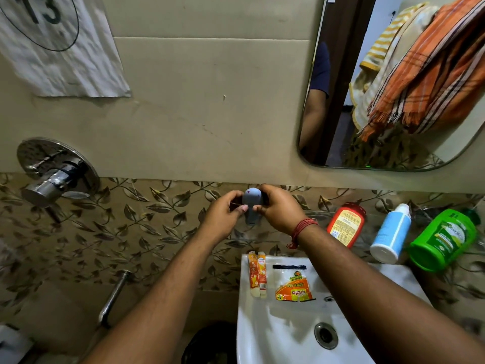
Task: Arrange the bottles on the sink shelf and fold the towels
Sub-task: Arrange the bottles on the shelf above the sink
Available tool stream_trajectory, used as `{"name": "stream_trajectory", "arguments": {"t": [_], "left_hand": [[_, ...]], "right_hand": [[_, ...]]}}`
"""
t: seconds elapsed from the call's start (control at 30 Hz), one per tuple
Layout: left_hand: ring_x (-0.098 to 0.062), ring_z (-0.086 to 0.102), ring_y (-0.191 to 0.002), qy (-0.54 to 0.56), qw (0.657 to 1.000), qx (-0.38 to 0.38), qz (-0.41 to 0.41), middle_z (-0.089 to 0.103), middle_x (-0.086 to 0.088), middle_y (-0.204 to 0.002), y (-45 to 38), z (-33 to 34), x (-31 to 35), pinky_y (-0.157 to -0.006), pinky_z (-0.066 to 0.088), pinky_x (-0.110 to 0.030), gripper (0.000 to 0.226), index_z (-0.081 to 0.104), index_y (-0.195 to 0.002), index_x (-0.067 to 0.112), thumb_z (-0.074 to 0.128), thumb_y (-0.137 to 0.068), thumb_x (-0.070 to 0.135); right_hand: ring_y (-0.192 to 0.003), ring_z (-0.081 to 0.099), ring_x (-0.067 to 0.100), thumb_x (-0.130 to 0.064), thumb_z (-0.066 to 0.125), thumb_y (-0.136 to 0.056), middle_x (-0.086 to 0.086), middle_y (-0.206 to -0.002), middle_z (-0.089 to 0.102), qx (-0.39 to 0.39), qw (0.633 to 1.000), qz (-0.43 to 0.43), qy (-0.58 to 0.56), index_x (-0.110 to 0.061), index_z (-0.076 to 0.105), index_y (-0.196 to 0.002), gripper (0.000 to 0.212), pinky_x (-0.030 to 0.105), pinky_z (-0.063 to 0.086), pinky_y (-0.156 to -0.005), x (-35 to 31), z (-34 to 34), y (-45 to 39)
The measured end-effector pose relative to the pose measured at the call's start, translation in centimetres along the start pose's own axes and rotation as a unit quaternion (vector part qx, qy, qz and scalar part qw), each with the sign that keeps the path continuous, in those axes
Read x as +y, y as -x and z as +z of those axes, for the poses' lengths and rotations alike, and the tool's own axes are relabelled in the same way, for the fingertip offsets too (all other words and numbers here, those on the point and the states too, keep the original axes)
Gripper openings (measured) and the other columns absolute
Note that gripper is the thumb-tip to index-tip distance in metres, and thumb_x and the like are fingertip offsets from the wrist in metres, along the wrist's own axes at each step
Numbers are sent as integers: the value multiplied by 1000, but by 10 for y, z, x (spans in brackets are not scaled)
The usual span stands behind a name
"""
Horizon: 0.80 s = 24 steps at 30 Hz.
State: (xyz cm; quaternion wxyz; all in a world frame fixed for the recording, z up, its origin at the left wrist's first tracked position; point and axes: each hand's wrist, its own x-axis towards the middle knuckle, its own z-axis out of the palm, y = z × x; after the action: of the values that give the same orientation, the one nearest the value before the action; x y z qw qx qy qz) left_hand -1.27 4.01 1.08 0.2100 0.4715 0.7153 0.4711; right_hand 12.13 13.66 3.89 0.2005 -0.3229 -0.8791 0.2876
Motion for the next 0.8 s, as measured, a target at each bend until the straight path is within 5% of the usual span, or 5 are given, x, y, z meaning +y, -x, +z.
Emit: {"name": "stream_trajectory", "arguments": {"t": [0.3,0.43,0.63,0.8], "left_hand": [[-6,55,-113,7,1000,7,-7,63,5,-126,5,4,-7,-77,41,-16,33,57,-130,25,61,-99,15],[-12,57,-121,57,998,20,-17,61,7,-124,8,2,-6,-89,47,-22,40,51,-134,25,62,-98,13],[-6,58,-117,87,972,209,61,61,6,-126,43,-6,-3,-92,49,-22,33,51,-132,28,59,-100,27],[3,55,-111,-28,985,79,150,58,15,-118,65,16,28,-85,47,-15,23,56,-120,33,56,-97,34]], "right_hand": [[-117,57,20,-13,68,-90,5,-128,62,-4,1000,-7,-5,-18,55,-130,42,26,44,-90,-1,-1,5],[-119,56,21,-14,70,-88,5,-133,57,3,1000,-10,1,-18,50,-136,52,31,49,-98,-2,-8,9],[-126,53,19,-18,71,-88,4,-140,54,34,998,14,47,-18,48,-140,57,30,47,-101,14,-48,24],[-117,57,25,-24,74,-86,10,-131,60,-26,984,63,162,-13,52,-134,53,38,50,-97,27,-77,40]]}}
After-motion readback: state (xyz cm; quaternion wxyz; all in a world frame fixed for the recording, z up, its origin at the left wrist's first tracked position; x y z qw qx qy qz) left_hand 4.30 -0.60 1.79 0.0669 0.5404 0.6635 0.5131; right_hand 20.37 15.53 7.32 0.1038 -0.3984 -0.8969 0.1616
